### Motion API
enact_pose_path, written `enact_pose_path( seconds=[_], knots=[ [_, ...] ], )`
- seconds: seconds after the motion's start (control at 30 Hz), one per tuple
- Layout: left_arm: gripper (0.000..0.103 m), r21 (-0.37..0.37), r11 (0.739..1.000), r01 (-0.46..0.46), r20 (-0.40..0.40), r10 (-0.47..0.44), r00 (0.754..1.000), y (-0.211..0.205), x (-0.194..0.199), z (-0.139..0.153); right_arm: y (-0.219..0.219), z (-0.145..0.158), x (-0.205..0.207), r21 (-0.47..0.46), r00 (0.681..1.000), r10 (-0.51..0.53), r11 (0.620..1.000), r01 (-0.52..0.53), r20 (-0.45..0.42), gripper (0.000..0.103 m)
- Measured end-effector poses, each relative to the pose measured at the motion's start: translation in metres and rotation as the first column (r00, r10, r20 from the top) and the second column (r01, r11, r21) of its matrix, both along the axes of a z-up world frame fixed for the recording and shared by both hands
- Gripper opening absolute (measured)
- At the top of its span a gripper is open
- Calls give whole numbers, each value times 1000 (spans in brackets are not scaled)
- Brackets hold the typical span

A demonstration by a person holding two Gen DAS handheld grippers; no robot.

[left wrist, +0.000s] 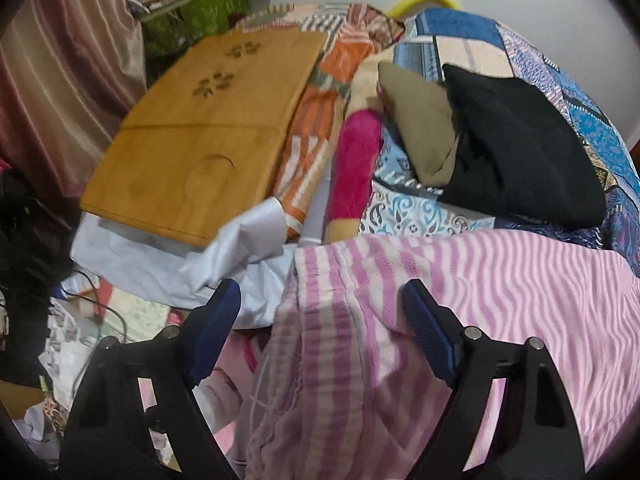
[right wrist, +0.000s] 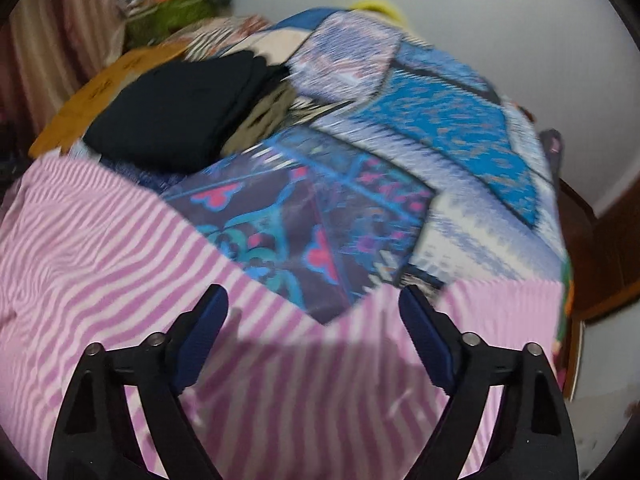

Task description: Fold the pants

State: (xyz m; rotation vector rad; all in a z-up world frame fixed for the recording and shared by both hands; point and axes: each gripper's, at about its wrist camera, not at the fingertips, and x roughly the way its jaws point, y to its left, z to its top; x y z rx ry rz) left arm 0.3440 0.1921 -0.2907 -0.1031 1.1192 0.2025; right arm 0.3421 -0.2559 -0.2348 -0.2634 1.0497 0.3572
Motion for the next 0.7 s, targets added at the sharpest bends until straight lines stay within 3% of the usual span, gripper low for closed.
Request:
enact_pose_path(
  seconds=[0.1, 0.17, 0.23, 0.3, 0.37, 0.4, 0.43, 0.47, 0.53, 0.7],
  knots=[
    [84, -20, 1000, 3, -19, -3, 1000, 1, 8, -11, 14, -11, 8, 14, 996, 73, 997, -73, -49, 79],
    [83, -39, 999, 4, -27, -5, 1000, 3, 11, -15, 23, -20, 10, 4, 990, 120, 993, -120, -79, 67],
    [79, -66, 998, 8, -38, -11, 999, 5, 15, -19, 29, -27, 12, -3, 985, 146, 989, -147, -91, 65],
    [66, -93, 996, 11, -53, -16, 998, 6, 18, -23, 28, -28, 14, 34, 983, 148, 989, -145, -112, 57],
    [54, -123, 992, 23, -57, -31, 998, 5, 21, -24, 26, -28, 15, 92, 976, 159, 985, -147, -149, 38],
    [50, -118, 993, 25, -59, -33, 998, 3, 23, -25, 26, -28, 13, 102, 974, 166, 983, -151, -154, 37],
    [48, -102, 994, 31, -54, -37, 998, 0, 24, -23, 29, -28, 10, 96, 973, 174, 982, -161, -149, 30],
    [39, -89, 995, 36, -50, -41, 998, -2, 25, -22, 31, -28, 7, 99, 971, 186, 980, -173, -148, 21],
    [35, -50, 998, 43, -39, -45, 998, -6, 27, -17, 35, -28, 4, 120, 967, 197, 976, -179, -158, 9],
    [28, 44, 998, 47, 9, -47, 999, -13, 28, 1, 42, -26, 3, 77, 974, 195, 979, -187, -117, 5]
  ],
)
